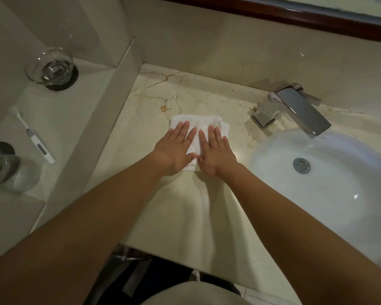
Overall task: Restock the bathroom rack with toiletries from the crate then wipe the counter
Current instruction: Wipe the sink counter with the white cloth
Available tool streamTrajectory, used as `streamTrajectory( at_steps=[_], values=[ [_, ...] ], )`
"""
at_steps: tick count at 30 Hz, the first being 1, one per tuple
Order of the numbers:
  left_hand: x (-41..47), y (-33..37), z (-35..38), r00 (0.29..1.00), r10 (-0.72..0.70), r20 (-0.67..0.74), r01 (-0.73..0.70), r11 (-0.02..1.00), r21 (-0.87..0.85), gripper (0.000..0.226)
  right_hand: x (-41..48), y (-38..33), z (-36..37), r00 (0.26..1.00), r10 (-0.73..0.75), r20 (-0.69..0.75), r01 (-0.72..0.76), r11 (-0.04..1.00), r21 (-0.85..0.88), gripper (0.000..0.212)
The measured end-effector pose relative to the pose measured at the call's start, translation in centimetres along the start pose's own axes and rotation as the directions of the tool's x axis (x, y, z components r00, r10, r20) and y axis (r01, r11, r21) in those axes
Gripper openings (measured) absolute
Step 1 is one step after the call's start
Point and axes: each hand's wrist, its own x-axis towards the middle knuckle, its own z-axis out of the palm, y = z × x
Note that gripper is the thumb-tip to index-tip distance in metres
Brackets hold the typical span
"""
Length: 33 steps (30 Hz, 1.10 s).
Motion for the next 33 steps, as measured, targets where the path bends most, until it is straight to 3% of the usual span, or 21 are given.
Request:
streamTrajectory(
  at_steps=[20,33],
  values=[
    [-12.4,6.8,4.9,0.965,-0.217,0.146,0.234,0.966,-0.114,0.074,-9.9,-2.1,6.2,0.981,-0.179,0.074,0.185,0.978,-0.094,0.071],
    [-17.2,10.4,7.5,0.938,-0.285,0.195,0.317,0.936,-0.156,0.072,-14.5,-2.6,8.4,0.957,-0.239,0.163,0.265,0.95,-0.163,0.071]
  ],
)
